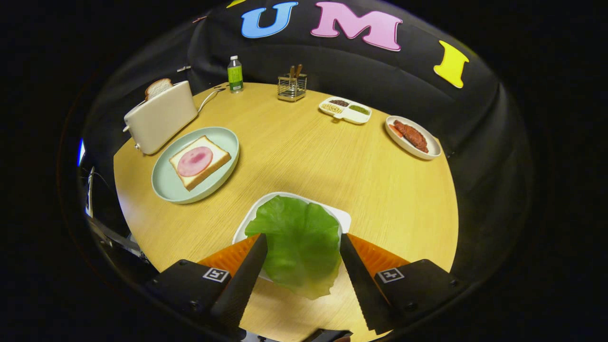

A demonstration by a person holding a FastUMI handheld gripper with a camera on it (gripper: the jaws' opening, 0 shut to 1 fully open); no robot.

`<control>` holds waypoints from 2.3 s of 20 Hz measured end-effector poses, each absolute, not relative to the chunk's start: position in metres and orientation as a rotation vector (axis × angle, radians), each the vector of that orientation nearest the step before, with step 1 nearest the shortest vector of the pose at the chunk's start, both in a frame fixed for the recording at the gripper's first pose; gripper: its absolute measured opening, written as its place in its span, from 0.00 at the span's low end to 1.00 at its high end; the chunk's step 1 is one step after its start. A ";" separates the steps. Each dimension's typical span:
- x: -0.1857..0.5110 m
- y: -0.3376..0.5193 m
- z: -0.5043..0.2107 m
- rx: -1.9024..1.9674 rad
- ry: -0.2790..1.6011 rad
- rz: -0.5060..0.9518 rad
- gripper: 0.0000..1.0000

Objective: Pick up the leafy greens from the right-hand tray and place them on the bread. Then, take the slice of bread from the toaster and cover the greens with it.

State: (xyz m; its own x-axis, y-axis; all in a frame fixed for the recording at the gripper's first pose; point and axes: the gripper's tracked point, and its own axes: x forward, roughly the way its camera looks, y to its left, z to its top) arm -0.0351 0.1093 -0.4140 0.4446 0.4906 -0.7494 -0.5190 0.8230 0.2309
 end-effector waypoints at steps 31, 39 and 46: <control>-0.036 0.170 -0.291 0.041 0.774 0.789 0.05; -0.039 0.262 -0.240 0.042 0.749 0.882 0.05; -0.018 0.314 -0.257 0.059 0.809 0.844 0.06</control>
